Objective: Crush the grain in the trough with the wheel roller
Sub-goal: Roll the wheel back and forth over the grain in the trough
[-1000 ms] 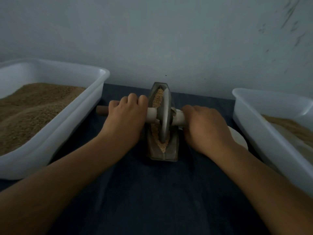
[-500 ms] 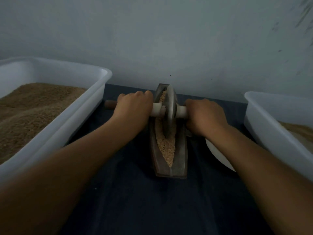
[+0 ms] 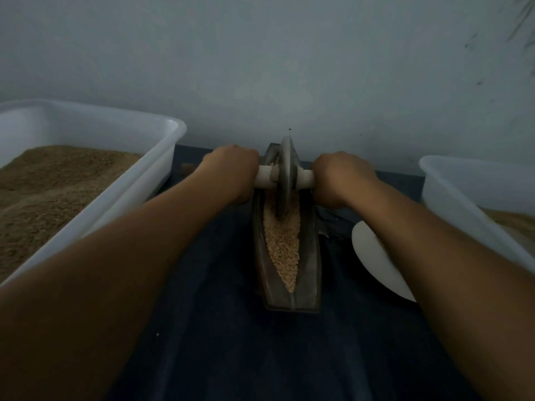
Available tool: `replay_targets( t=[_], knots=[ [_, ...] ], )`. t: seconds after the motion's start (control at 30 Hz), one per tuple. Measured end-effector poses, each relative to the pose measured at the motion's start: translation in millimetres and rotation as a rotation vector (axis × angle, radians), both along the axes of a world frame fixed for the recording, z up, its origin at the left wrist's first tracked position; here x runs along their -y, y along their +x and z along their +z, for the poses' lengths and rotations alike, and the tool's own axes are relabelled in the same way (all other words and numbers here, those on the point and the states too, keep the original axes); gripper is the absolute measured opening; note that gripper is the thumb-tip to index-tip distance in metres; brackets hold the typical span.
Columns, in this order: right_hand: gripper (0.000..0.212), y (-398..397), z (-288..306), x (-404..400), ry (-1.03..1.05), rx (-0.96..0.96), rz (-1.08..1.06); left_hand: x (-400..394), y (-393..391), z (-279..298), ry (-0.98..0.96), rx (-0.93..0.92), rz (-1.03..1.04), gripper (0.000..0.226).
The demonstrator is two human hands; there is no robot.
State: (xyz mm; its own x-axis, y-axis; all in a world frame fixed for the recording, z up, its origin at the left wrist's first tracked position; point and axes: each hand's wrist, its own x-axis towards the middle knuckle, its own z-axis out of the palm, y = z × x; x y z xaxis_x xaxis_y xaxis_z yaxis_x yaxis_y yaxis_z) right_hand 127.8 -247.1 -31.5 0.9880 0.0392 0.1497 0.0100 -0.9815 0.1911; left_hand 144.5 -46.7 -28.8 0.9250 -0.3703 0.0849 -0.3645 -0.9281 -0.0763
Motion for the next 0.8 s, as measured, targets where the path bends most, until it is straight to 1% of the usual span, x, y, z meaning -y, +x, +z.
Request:
replay_targets(
  t=[0.03,0.13,0.2,0.3,0.37,0.53,0.63,0.7,0.8],
  knots=[
    [0.017,-5.3,-2.3,0.7,-0.003,0.024,0.009,0.3,-3.8,-0.4,-0.006,0.016,-0.002,0.047],
    [0.018,-26.8,-10.6,3.7,0.029,0.09,0.036,0.4,-20.1,-4.2,-0.034,0.088,-0.013,0.043],
    [0.018,-44.3,-15.9,4.5,0.07,0.112,0.059,-1.1,-35.2,-6.7,-0.044,0.137,-0.024,0.045],
    [0.023,-69.6,-22.6,3.1,0.092,0.178,0.095,-5.5,-57.4,-8.6,-0.039,0.196,-0.043,0.048],
    [0.023,-85.0,-24.4,0.6,0.089,0.229,0.122,-8.9,-70.1,-8.7,-0.041,0.214,-0.056,0.047],
    [0.021,-116.1,-23.8,-2.3,0.139,0.281,0.161,-12.9,-93.3,-12.2,-0.073,0.304,-0.093,0.045],
    [0.018,-127.9,-19.0,-5.1,0.13,0.327,0.171,-16.5,-102.1,-14.1,-0.158,0.317,-0.092,0.042],
    [0.017,-133.9,-15.0,-6.6,0.11,0.358,0.183,-19.3,-106.2,-12.8,-0.217,0.299,-0.101,0.044],
    [0.019,-141.2,-11.8,-5.7,0.114,0.401,0.191,-22.1,-109.4,-8.2,-0.231,0.304,-0.116,0.048]
  ],
)
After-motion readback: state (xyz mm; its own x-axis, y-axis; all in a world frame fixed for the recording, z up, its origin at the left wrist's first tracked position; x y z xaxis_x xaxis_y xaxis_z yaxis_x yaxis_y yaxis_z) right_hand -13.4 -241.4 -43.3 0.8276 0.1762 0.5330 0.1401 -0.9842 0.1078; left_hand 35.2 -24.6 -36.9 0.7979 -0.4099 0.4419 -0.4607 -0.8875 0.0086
